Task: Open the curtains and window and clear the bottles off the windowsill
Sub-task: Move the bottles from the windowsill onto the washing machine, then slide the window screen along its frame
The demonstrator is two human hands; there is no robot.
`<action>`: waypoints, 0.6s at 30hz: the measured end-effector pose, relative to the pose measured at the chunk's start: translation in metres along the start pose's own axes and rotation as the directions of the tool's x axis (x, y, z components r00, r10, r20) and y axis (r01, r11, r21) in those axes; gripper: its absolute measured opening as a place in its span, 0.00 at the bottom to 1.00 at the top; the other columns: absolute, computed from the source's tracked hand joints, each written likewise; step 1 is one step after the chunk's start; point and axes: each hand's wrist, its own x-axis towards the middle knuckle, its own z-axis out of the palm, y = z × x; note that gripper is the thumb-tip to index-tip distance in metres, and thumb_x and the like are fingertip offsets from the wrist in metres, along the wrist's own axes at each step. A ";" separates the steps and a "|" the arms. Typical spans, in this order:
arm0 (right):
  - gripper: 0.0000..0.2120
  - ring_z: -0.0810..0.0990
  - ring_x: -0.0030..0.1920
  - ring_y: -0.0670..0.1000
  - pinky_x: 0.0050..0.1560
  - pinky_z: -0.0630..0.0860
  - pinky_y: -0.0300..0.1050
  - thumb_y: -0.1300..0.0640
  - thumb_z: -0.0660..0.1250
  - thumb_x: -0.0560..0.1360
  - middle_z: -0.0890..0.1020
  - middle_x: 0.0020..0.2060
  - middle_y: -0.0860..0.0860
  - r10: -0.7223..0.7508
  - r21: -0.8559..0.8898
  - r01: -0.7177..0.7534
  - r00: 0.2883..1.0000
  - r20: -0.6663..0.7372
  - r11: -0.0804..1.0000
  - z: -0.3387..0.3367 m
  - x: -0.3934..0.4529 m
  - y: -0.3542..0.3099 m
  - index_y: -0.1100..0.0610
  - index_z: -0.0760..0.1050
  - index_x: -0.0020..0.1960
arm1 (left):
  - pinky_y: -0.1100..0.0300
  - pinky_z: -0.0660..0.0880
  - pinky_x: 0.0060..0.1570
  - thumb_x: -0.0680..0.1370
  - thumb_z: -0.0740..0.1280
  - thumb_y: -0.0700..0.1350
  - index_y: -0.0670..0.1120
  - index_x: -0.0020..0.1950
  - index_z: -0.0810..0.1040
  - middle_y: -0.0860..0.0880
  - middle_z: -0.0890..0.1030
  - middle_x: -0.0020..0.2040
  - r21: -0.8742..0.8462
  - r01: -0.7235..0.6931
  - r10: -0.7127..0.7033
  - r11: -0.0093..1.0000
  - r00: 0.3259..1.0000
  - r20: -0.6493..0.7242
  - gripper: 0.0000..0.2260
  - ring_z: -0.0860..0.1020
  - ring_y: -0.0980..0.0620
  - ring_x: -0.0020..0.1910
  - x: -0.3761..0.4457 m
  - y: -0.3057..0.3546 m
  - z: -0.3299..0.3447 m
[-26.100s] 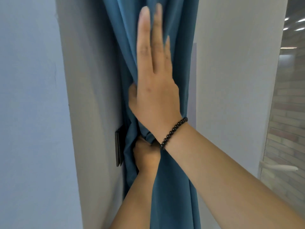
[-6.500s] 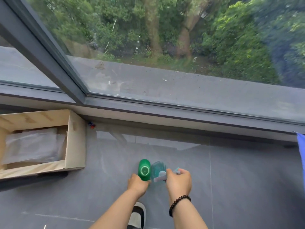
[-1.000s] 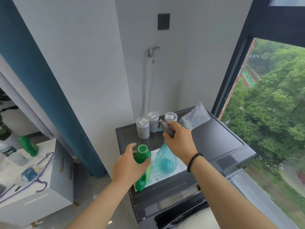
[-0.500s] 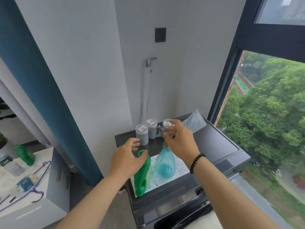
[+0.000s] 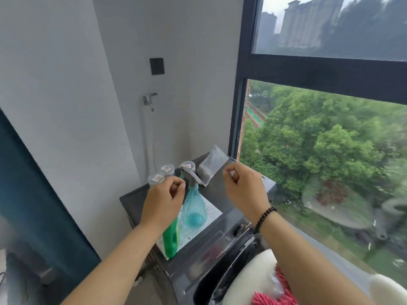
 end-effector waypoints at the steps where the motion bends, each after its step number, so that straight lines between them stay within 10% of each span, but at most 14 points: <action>1: 0.06 0.66 0.24 0.43 0.32 0.73 0.44 0.59 0.64 0.77 0.65 0.21 0.41 0.010 -0.010 -0.010 1.000 -0.024 1.000 -0.008 -0.008 -0.001 0.58 0.78 0.43 | 0.55 0.79 0.39 0.79 0.67 0.46 0.50 0.46 0.80 0.56 0.81 0.34 -0.004 -0.043 0.043 0.999 0.999 0.014 0.03 0.78 0.58 0.35 -0.003 0.005 -0.001; 18: 0.05 0.67 0.23 0.44 0.29 0.67 0.37 0.57 0.67 0.76 0.67 0.21 0.44 0.147 -0.258 -0.299 0.865 -0.480 0.919 -0.221 -0.225 -0.018 0.55 0.79 0.41 | 0.66 0.68 0.32 0.77 0.70 0.44 0.48 0.44 0.81 0.56 0.76 0.29 -0.346 -0.522 0.611 0.780 0.755 0.237 0.03 0.73 0.54 0.28 -0.140 0.167 0.027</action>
